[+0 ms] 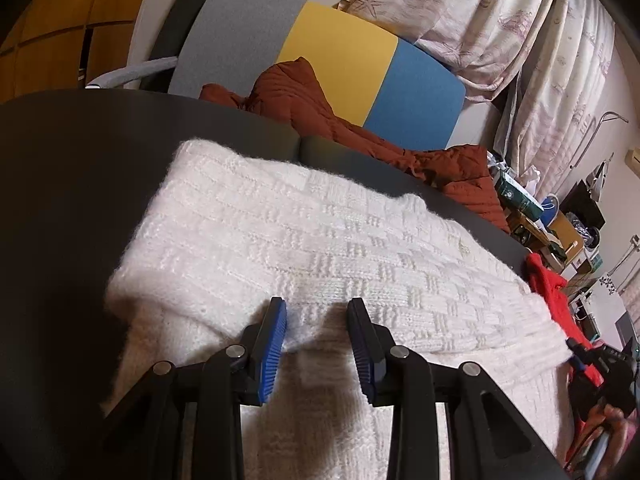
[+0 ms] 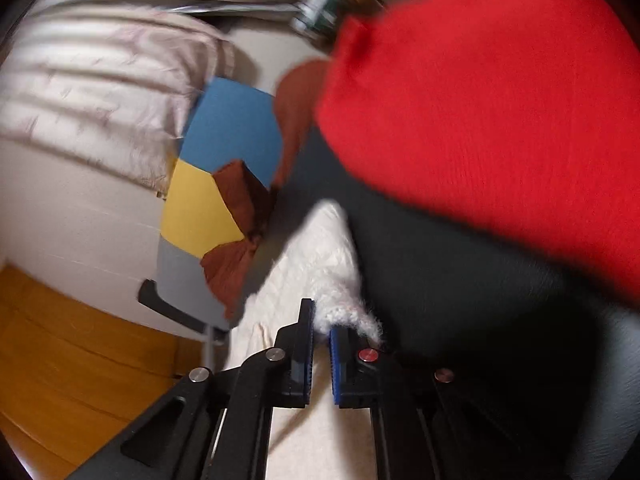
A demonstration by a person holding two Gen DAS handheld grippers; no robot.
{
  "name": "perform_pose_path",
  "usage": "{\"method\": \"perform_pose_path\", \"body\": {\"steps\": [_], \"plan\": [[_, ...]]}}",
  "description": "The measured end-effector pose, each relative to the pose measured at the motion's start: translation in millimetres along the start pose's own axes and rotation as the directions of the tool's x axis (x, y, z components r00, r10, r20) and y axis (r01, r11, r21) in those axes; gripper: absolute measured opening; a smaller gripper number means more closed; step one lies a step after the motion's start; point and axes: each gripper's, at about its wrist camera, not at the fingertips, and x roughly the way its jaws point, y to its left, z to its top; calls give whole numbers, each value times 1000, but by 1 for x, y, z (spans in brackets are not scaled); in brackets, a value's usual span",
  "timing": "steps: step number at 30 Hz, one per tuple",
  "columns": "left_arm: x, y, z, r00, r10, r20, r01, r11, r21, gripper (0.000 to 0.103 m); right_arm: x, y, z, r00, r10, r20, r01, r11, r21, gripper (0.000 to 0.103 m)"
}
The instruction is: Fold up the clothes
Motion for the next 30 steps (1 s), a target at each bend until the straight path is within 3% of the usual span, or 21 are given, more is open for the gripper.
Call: {"method": "perform_pose_path", "body": {"steps": [2,5,7,9,11,14,17,19,21,24,28,30], "plan": [[1,0,1,1000,-2,-3,2,1000,-1,33,5,-7,-5,996,-82,-28,81,996,-34,4],[1,2,2,1000,-14,-3,14,1000,-12,33,6,-11,-8,998,-61,-36,59,997,-54,5],[2,5,2,1000,-28,-3,28,999,-25,33,4,-1,-11,996,-66,-67,59,993,-105,15],[2,6,3,999,-32,-2,32,999,-27,33,-12,6,-14,995,-62,-76,51,990,-133,40],[2,7,2,999,-32,-1,32,999,-25,33,-31,13,-15,995,-67,-67,55,984,-171,56],[2,7,2,1000,-31,0,31,999,-23,33,-63,26,-8,995,-97,-12,91,961,-261,56],[2,7,2,1000,-28,1,28,999,-20,33,-51,56,2,998,-50,-33,34,926,-375,56],[2,7,2,1000,-27,2,27,999,-19,33,-24,85,5,995,-44,-84,-1,878,-478,52],[2,7,2,1000,-30,3,30,999,-21,33,17,118,0,987,-80,-141,-21,800,-600,35],[2,8,1,999,-33,4,33,999,-23,33,72,148,-14,972,-144,-185,-28,712,-702,33],[3,9,1,999,-39,7,39,999,-28,33,143,174,-26,949,-179,-258,-76,666,-742,32],[3,9,1,999,-40,9,40,999,-28,33,170,186,-39,933,-183,-309,-124,644,-755,21]]}}
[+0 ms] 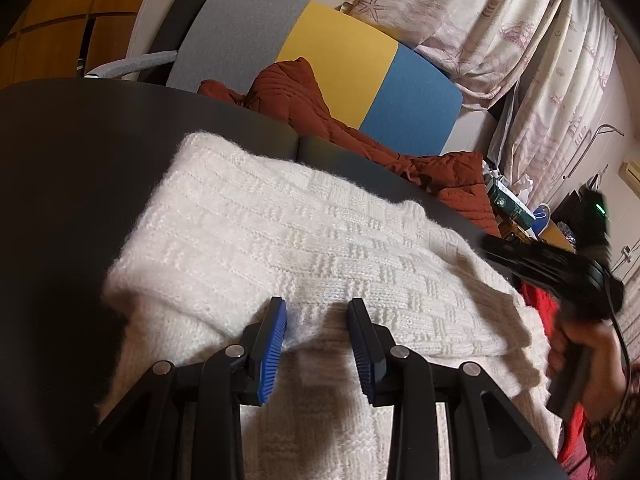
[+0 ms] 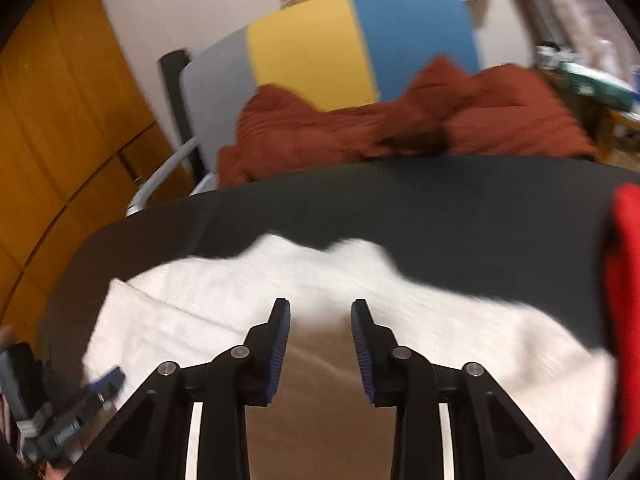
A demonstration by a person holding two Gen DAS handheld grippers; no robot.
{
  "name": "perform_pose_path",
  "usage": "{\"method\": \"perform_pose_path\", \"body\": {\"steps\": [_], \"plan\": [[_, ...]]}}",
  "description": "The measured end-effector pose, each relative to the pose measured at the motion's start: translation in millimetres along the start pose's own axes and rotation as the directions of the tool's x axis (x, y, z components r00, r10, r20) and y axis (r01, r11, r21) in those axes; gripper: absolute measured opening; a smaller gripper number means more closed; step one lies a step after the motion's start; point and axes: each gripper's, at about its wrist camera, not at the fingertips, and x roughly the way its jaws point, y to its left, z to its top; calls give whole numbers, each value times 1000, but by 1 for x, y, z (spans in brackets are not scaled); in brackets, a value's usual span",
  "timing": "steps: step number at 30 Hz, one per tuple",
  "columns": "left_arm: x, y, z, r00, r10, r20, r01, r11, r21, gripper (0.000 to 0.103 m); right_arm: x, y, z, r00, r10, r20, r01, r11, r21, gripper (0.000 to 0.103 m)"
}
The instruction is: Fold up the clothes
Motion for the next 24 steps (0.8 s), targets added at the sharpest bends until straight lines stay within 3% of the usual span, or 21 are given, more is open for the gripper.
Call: {"method": "perform_pose_path", "body": {"steps": [5,9,13,16,20,24], "plan": [[1,-2,0,1000,8,4,-8,1000,8,33,58,19,5,988,-102,-114,91,991,-103,16],[1,-1,-1,1000,6,3,-6,1000,7,33,65,9,10,982,-183,-54,179,982,-66,8],[1,0,-1,1000,-3,3,3,1000,-1,33,67,18,11,969,-243,-41,237,965,-110,9],[0,1,-2,1000,-5,5,5,1000,-2,33,60,18,17,977,-196,-82,189,978,-82,13],[0,1,-2,1000,-3,7,3,1000,1,33,45,29,23,996,-79,-29,78,997,-23,34],[0,2,-2,1000,-11,8,11,1000,-8,33,67,54,20,995,-58,-81,53,997,-62,33]]}}
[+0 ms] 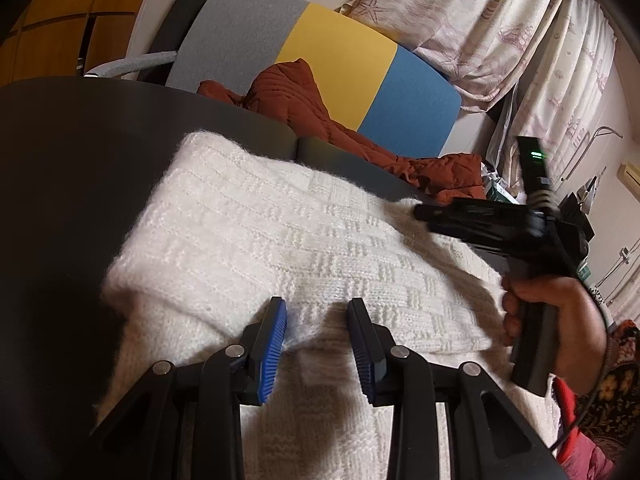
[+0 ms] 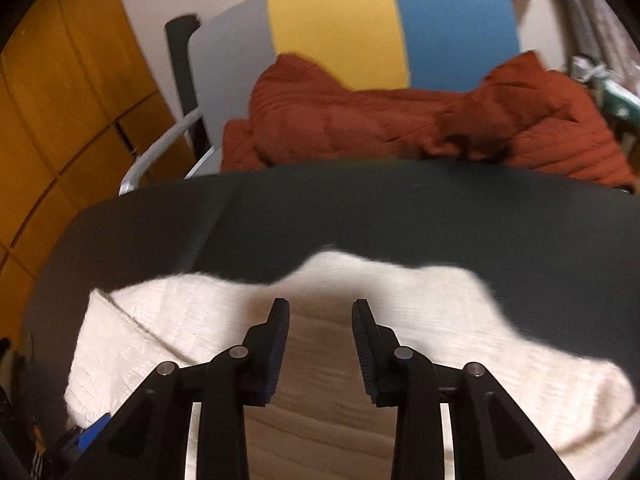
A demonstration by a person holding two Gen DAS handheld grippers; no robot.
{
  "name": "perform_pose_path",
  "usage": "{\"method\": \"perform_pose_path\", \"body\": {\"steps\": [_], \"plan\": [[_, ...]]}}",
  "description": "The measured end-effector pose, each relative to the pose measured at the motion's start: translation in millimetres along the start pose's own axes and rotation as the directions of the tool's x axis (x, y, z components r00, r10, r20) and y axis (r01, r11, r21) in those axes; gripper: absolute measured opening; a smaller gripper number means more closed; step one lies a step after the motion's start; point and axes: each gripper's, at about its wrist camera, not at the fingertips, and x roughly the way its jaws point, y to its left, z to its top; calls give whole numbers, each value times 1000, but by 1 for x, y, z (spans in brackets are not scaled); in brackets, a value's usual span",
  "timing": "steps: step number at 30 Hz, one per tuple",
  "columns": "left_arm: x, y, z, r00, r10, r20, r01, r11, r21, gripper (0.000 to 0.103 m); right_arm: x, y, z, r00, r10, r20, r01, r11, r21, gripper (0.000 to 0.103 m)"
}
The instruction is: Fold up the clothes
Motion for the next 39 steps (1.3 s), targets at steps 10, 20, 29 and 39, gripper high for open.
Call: {"method": "perform_pose_path", "body": {"steps": [10,20,29,39], "plan": [[-1,1,-1,1000,-11,2,11,1000,-9,33,34,21,9,982,-189,20,190,976,-107,37],[-1,-1,-1,1000,-12,4,12,1000,-14,33,-66,-67,-6,981,-66,180,33,983,181,48],[-1,-1,0,1000,-13,5,13,1000,-15,33,-38,-89,-27,990,-140,-3,139,982,132,13],[0,0,0,1000,-18,6,18,1000,-17,33,-23,-96,-20,969,-240,60,229,963,143,12]]}}
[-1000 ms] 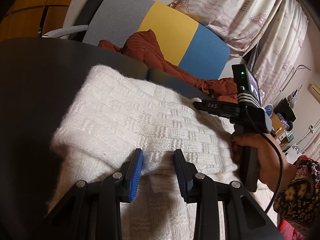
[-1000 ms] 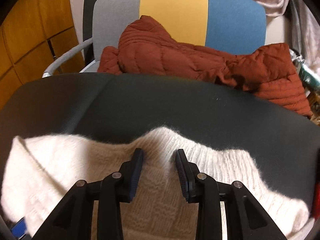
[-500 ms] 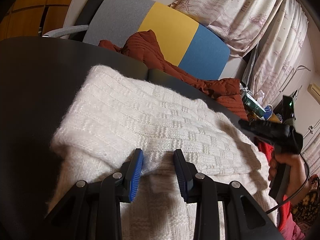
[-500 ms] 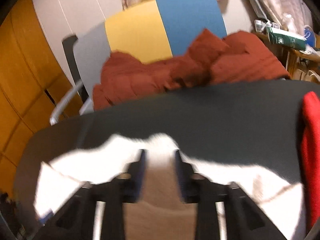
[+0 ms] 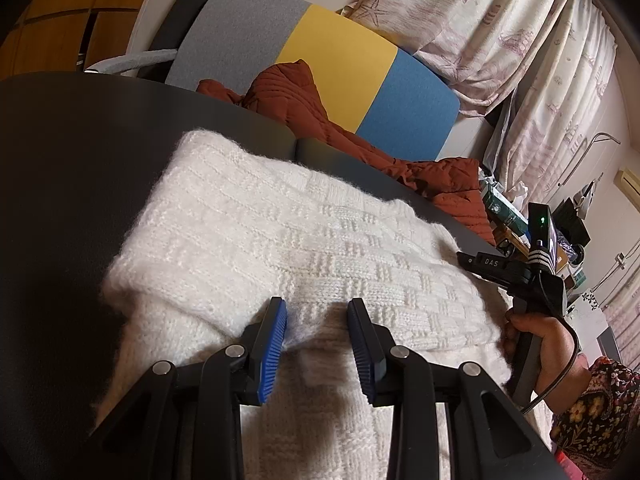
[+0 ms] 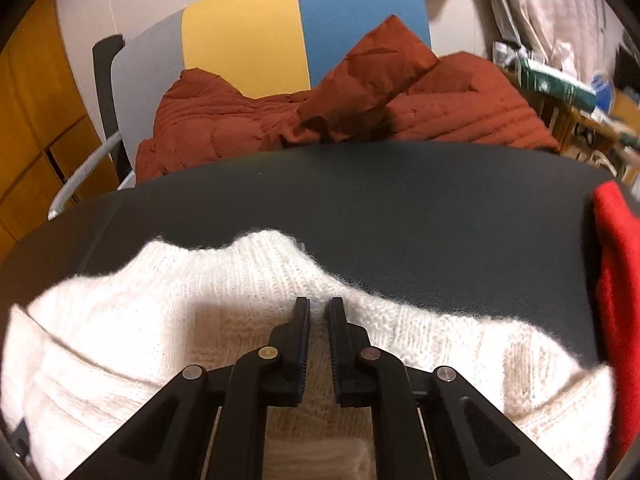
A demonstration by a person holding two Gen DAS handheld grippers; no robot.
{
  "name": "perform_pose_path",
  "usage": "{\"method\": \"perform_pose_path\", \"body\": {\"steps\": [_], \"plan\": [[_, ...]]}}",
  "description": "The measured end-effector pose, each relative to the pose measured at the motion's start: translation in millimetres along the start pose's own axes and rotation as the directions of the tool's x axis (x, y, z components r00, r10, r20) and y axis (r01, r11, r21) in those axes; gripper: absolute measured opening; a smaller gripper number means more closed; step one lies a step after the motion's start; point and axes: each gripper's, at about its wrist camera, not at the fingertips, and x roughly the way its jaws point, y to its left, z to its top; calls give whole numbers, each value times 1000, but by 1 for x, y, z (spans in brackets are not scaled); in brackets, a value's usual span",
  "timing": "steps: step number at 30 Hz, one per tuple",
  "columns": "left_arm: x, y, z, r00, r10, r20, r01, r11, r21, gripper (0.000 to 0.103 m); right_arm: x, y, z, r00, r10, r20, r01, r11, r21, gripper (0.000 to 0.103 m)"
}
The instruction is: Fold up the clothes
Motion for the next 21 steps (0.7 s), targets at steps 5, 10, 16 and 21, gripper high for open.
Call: {"method": "perform_pose_path", "body": {"steps": [5,10,16,21], "plan": [[0,0,0,1000,-1,-1,1,1000,3,33,-16,-19,6,993,101,-62,-95,991,99,31],[-1,2,1,1000,-1,-3,1,1000,5,33,-100,-9,-35,988,94,125,-104,992,74,81],[-2,1,1,1000,2,-5,-2,1000,8,33,-144,27,-103,993,19,113,-17,1000,-17,102],[-2,-5,3,999,38,-24,-37,998,42,33,-122,19,-137,995,-79,55,83,994,-76,103]]}}
